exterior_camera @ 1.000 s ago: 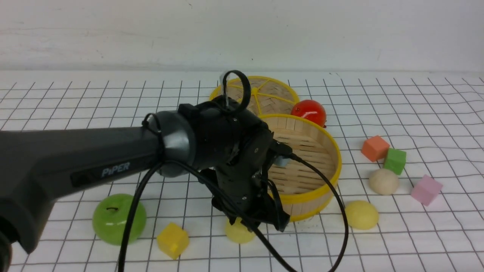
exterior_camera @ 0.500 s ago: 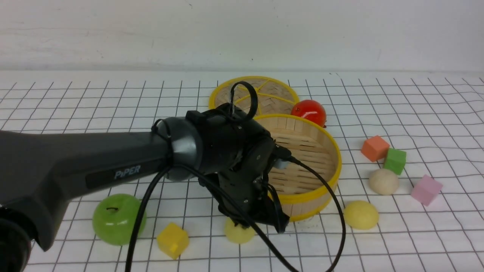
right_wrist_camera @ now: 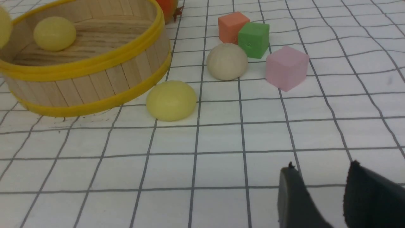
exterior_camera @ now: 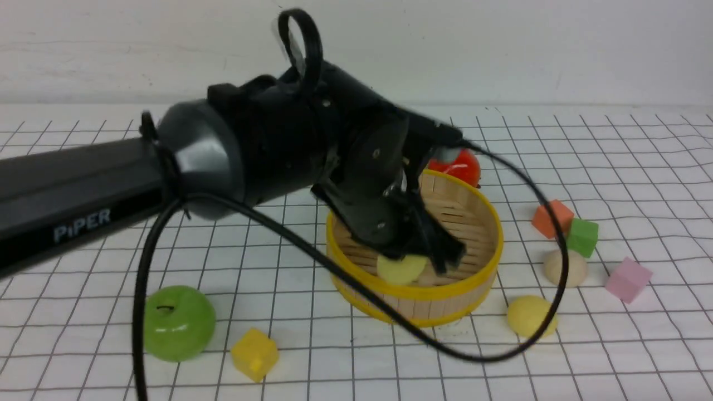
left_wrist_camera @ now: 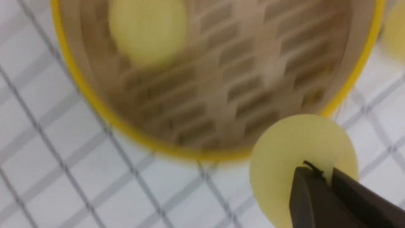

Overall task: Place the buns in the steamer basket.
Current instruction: Use the left arm to put the steamed stuffed bun into the steamer, then use the right arm to grab a steamed stuffed bun

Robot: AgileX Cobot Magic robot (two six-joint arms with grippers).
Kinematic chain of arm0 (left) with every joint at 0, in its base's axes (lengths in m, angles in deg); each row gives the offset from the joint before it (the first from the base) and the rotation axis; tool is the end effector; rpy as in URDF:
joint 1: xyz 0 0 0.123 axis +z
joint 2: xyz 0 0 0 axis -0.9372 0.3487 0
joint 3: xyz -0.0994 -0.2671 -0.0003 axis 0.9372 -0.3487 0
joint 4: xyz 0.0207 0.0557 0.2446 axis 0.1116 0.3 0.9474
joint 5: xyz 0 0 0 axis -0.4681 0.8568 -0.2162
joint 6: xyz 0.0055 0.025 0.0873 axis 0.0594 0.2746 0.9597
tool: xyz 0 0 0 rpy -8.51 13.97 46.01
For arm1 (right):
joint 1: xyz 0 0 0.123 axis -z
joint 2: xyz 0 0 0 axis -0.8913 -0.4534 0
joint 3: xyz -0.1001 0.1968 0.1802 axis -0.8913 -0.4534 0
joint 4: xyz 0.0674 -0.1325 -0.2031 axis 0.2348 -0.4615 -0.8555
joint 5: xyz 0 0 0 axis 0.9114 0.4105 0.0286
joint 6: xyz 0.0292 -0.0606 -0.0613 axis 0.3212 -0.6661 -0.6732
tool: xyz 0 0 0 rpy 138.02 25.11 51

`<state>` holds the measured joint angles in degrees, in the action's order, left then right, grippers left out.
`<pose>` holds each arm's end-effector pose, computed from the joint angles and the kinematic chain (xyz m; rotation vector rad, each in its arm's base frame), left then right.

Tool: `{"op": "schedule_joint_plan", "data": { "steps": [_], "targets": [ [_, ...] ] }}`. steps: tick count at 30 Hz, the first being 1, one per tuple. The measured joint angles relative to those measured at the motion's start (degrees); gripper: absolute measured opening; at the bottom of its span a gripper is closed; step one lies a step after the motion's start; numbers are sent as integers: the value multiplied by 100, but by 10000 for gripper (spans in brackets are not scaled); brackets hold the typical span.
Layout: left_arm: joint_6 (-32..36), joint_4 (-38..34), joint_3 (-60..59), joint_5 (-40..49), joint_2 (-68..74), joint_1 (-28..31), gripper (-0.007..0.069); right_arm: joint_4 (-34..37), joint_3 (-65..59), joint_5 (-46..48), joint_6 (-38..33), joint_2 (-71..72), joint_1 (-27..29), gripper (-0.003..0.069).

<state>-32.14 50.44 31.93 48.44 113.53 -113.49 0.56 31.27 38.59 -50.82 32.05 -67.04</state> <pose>0.3059 -0.2820 0.2871 0.7679 2.4214 -0.2307 0.0519 0.0059 0.1728 0.0060 1.8788 0.1358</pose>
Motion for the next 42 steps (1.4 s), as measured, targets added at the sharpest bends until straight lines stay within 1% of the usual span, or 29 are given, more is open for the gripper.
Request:
{"op": "schedule_joint_plan", "data": {
  "steps": [2, 4, 8, 12, 14, 15, 16, 17, 18, 19, 20, 21, 24, 26, 27, 28, 30, 31, 32, 33, 34, 35, 36, 37, 38, 39, 41, 42],
  "targets": [
    [71, 6, 278, -487, 333, 136, -13, 0, 0, 0, 0, 0, 0, 239],
    [91, 6, 420, -760, 594, 213, -12, 0, 0, 0, 0, 0, 0, 239],
    [188, 6, 700, -798, 1130, 304, 13, 0, 0, 0, 0, 0, 0, 239],
    [220, 6, 924, -576, 1578, 339, 93, 0, 0, 0, 0, 0, 0, 239],
    [220, 6, 1000, -508, 1679, 350, 172, 0, 0, 0, 0, 0, 0, 239],
    [220, 6, 1020, -477, 1678, 350, 194, 0, 0, 0, 0, 0, 0, 239],
    [220, 6, 1055, -424, 1669, 350, 231, 0, 0, 0, 0, 0, 0, 239],
    [220, -8, 1123, -315, 1645, 350, 281, 0, 0, 0, 0, 0, 0, 239],
    [220, -51, 1184, -133, 1607, 345, 314, 0, 0, 0, 0, 0, 0, 239],
    [220, -57, 1201, -97, 1590, 345, 327, 0, 0, 0, 0, 0, 0, 239],
    [220, -170, 1278, 239, 1455, 338, 374, 0, 0, 0, 0, 0, 0, 239],
    [220, -221, 1296, 431, 1335, 329, 393, 0, 0, 0, 0, 0, 0, 239],
    [220, -390, 1308, 772, 1028, 302, 416, 0, 0, 0, 0, 0, 0, 239],
    [220, -570, 1282, 982, 501, 291, 407, 0, 0, 0, 0, 0, 0, 239],
    [220, -625, 1221, 1008, 240, 291, 388, 0, 0, 0, 0, 0, 0, 239],
    [220, -671, 1113, 1008, -46, 289, 366, 0, 0, 0, 0, 0, 0, 239],
    [220, -739, 801, 925, -606, 284, 285, 0, 0, 0, 0, 0, 0, 239],
    [220, -758, 709, 866, -742, 284, 265, 0, 0, 0, 0, 0, 0, 239],
    [220, -851, 197, 612, -1452, 284, 171, 0, 0, 0, 0, 0, 0, 239],
    [220, -893, -157, 452, -1753, 284, 116, 0, 0, 0, 0, 0, 0, 239],
    [220, -949, -554, 207, -2141, 284, 73, 0, 0, -6, 0, 0, 0, 239],
    [220, -949, -554, 207, -2141, 284, 63, 0, 0, -6, 0, 0, 0, 239],
    [220, -1042, -1353, -390, -2862, 284, -5, 23, 0, -106, 11, 0, 0, 239],
    [220, -1083, -1820, -705, -3261, 284, -13, 101, -22, -185, 55, 0, 0, 239],
    [220, -1083, -1913, -705, -3340, 284, -13, 131, -22, -206, 72, 0, 0, 239],
    [220, -1128, -2578, -1118, -3894, 284, -13, 425, -45, -425, 267, 0, 0, 239],
    [220, -1149, -3246, -1562, -4442, 284, -13, 838, -49, -674, 533, 0, 0, 239],
    [220, -1170, -3901, -1938, -4975, 284, -13, 1346, -49, -918, 901, 0, 0, 239]
  ]
}}
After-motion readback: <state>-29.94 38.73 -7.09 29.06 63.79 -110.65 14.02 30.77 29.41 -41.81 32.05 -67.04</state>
